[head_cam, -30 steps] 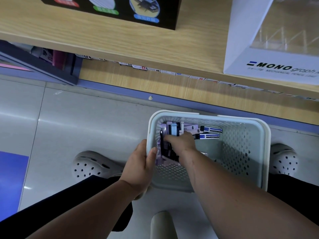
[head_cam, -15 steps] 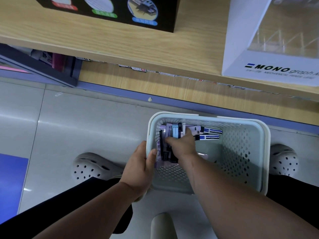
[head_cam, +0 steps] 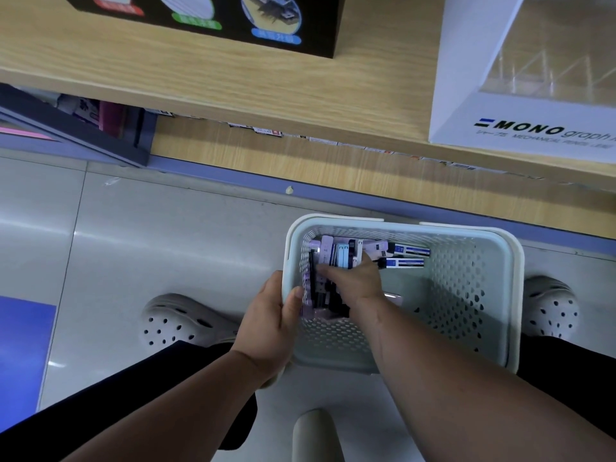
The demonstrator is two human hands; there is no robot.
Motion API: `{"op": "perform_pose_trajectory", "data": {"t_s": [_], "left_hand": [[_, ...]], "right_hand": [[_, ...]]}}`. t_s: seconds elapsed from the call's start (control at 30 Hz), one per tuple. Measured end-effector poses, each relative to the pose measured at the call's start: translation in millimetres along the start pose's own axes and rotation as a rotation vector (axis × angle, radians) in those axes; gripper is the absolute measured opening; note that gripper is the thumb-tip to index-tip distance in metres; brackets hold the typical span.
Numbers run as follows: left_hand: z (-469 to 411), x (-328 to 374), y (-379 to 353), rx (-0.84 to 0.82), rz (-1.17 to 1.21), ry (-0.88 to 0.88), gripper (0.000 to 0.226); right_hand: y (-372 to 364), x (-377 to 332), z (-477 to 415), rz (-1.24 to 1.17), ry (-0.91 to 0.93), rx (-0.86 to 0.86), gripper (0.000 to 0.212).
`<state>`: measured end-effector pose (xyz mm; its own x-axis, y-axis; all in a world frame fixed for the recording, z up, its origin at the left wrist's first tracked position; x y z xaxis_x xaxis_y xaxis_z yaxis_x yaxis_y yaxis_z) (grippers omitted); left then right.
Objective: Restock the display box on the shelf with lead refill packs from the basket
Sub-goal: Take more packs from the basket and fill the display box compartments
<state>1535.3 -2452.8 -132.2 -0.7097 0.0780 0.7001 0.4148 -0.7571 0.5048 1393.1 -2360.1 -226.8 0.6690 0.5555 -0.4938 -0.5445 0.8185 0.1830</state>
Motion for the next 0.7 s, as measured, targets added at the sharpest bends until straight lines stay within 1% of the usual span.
{"op": "perform_pose_trajectory", "data": {"t_s": [0.03,0.1,0.17,0.2,0.27,0.37,0.47,0.53,0.57,0.63,0.67,0.7], "left_hand": [[0,0,0,0.003,-0.002,-0.003,0.040],[-1,-2,0,0.001,-0.002,-0.005,0.042],[0,-3,-1,0.001,-0.007,-0.004,0.043],[0,-4,-1,0.001,-0.012,-0.002,0.043],[0,-5,-1,-0.002,-0.019,0.003,0.044],[-1,-3,-2,-0.010,-0.024,-0.004,0.043],[-1,1,-2,-0.007,-0.038,-0.024,0.044],[-1,2,-1,-0.004,-0.053,-0.023,0.043],[0,2,-1,-0.003,-0.057,-0.020,0.043],[1,2,0,-0.006,-0.047,-0.013,0.043],[1,1,1,-0.008,-0.047,-0.006,0.042],[1,2,2,-0.002,-0.055,0.007,0.043]], "right_hand": [[-2,-1,0,0.012,0.008,-0.008,0.086],[-4,-9,7,0.024,-0.020,-0.022,0.076],[-3,-14,12,0.006,-0.060,-0.037,0.060],[-1,-17,15,0.002,-0.073,-0.040,0.056],[2,-19,16,0.017,-0.072,-0.060,0.058],[4,-23,19,0.064,-0.044,-0.102,0.048],[12,-32,29,0.073,-0.041,-0.160,0.045],[23,-40,35,0.064,-0.024,-0.208,0.049],[30,-41,37,0.049,-0.023,-0.225,0.057],[42,-40,40,0.039,-0.039,-0.237,0.089],[46,-42,43,0.041,-0.029,-0.225,0.099],[49,-44,47,0.033,-0.009,-0.208,0.102]]}}
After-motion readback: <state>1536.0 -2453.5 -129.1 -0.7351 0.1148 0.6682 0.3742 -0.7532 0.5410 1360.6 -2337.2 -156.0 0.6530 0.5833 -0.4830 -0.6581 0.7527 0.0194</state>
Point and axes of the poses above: each hand's wrist, its own z-axis away from the middle knuckle, its own y-axis out of the back of the hand, x = y × z, the point moved 6 cm from there along -z, towards the middle knuckle, and after that the axes turned 8 degrees about -z, right-handed, at the moved point
